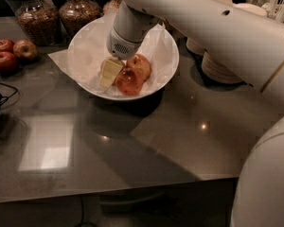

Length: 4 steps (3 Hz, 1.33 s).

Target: Pick apple from white bowl

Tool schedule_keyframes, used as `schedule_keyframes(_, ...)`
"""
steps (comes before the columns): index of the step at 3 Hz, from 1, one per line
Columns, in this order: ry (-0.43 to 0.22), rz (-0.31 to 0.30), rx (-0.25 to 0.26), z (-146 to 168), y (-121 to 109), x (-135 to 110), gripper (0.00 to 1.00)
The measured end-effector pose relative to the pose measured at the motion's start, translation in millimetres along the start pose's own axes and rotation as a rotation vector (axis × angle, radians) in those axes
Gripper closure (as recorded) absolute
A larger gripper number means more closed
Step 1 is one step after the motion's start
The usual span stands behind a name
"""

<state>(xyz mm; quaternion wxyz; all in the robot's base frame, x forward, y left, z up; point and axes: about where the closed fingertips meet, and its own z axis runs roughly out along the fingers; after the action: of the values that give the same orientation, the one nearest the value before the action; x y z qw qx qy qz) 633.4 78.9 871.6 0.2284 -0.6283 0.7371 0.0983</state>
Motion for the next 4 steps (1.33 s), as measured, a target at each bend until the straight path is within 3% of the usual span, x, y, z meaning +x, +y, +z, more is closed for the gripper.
schedule_keyframes(2,0.031,0.021,0.035,10.3,-3.4,12.3,0.22)
schedule_keyframes(4,0.032,0.021,0.035,10.7,-3.4,12.5,0.64)
